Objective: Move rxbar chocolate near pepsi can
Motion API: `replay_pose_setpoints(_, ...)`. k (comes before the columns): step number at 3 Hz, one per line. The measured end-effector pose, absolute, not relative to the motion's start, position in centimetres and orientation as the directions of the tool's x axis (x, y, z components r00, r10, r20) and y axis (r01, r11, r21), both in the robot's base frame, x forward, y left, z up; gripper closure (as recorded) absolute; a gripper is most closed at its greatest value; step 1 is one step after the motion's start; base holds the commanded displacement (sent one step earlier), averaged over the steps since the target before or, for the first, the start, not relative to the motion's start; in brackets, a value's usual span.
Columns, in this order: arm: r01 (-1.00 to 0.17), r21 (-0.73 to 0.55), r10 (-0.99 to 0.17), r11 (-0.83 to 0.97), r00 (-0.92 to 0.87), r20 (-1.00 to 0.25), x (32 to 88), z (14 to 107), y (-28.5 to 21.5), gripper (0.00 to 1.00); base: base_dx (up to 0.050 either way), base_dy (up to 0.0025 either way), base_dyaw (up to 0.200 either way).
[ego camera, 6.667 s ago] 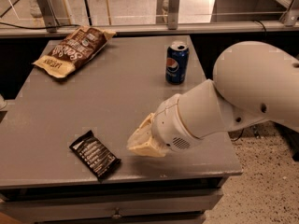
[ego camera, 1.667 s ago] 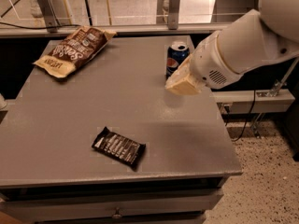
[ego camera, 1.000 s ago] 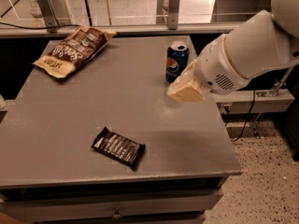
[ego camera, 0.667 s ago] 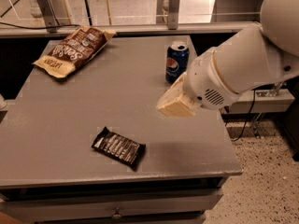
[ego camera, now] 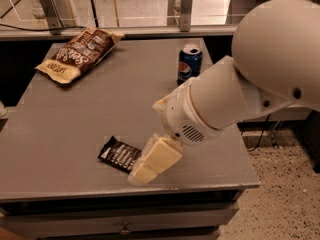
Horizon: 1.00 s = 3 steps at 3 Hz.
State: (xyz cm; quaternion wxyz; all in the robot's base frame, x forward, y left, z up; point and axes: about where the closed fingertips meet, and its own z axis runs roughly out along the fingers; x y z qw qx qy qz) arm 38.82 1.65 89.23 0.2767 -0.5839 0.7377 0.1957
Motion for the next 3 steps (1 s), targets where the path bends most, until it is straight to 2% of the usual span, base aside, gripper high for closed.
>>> replay_pose_setpoints(3,-0.971,-0.017,-0.780,0.237,-0.180,-0.599,39.6,83.9,6.3,0.00,0.000,0.00000,0.000)
